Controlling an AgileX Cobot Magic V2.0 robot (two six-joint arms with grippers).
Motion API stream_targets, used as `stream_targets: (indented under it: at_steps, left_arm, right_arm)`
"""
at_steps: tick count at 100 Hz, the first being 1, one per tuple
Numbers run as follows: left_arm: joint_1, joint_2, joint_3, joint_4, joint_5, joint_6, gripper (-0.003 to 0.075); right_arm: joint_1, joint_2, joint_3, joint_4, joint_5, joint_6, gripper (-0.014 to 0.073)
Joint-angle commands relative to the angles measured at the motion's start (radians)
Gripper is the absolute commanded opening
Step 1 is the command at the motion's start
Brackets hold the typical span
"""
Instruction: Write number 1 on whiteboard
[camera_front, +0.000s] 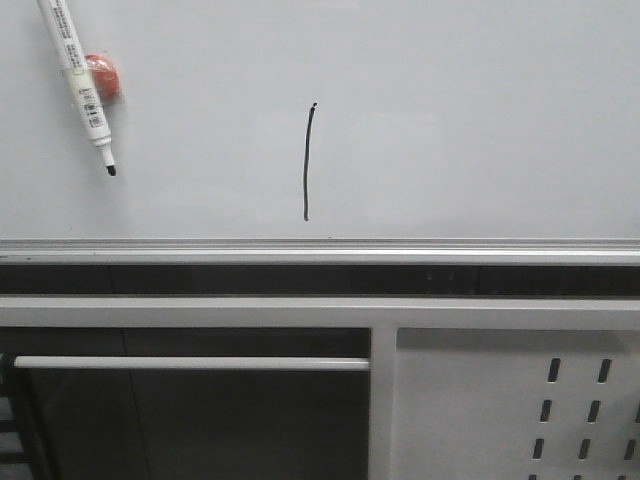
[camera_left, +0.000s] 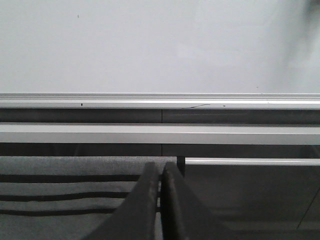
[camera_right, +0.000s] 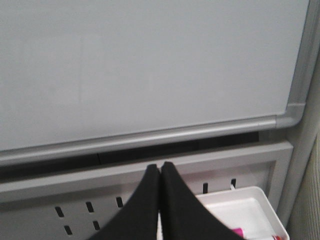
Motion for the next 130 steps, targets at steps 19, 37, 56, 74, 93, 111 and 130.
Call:
stream_targets:
  at_steps: [19, 37, 56, 74, 93, 111, 130]
  left_arm:
    - [-0.010, -0.027, 0.023, -0.011, -0.066, -0.009, -0.0018]
    - [-0.010, -0.027, 0.023, -0.011, -0.066, -0.009, -0.0018]
    - [-0.010, -0.027, 0.023, -0.011, -0.066, -0.009, -0.0018]
    - [-0.010, -0.027, 0.023, -0.011, -0.066, -0.009, -0.0018]
    - [-0.010, -0.027, 0.023, -0.011, -0.066, -0.009, -0.0018]
    - [-0.010, -0.027, 0.023, -0.011, -0.066, -0.009, -0.0018]
    - [-0.010, -0.027, 0.023, -0.011, -0.066, -0.009, -0.0018]
  right_arm:
    - [-0.008, -0.023, 0.028, 0.037, 0.012, -0.087, -0.0050]
    - [-0.008, -0.023, 0.028, 0.134, 0.038, -0.227, -0.0050]
    - [-0.008, -0.023, 0.028, 0.168, 0.058, -0.227, -0.0050]
    - [-0.008, -0.023, 0.028, 0.172, 0.062, -0.236, -0.0050]
    - [0.004, -0.023, 0.028, 0.172, 0.062, -0.240, -0.0050]
    - [0.055, -0.023, 0.028, 0.170, 0.056, -0.240, -0.0050]
    - [0.062, -0.023, 0.028, 0.170, 0.055, -0.240, -0.0050]
